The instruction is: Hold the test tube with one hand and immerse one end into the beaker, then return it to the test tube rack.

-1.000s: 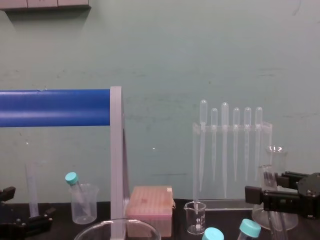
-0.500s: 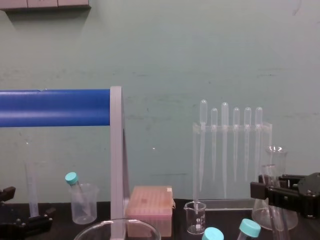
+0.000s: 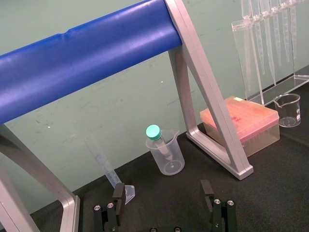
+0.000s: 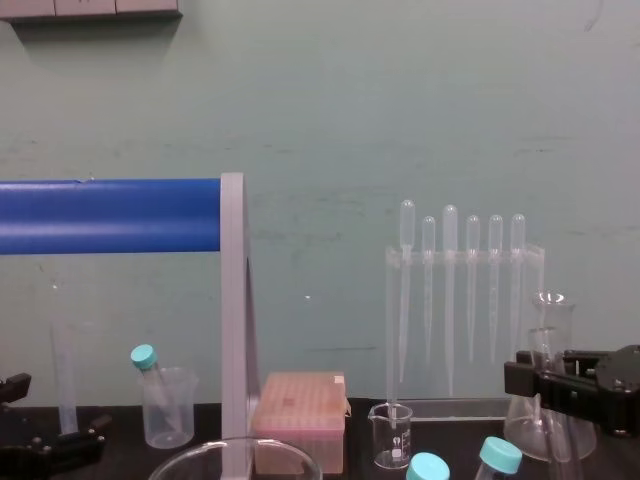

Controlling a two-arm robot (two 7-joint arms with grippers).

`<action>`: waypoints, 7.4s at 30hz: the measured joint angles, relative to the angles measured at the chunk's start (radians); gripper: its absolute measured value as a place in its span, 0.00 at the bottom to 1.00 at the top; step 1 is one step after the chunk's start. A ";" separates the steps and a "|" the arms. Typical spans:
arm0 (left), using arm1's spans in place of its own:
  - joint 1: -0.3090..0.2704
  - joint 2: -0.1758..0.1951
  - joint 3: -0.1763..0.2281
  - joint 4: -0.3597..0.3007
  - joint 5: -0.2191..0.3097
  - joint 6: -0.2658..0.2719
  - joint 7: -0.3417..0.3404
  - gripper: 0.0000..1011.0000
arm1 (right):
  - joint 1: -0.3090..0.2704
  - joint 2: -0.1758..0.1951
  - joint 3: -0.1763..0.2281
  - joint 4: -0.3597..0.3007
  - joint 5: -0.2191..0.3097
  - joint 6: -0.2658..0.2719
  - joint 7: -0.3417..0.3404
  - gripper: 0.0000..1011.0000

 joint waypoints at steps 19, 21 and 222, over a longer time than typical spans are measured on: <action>0.000 0.000 0.000 0.000 0.000 0.000 0.000 0.99 | -0.002 0.019 0.031 -0.039 0.112 0.020 0.054 0.24; 0.000 0.000 0.000 0.000 0.000 0.000 0.000 0.99 | -0.004 0.025 0.041 -0.054 0.127 0.014 0.055 0.24; 0.000 0.000 0.000 0.000 0.000 0.000 0.000 0.99 | 0.544 -0.394 -0.391 0.594 0.124 -0.079 0.620 0.24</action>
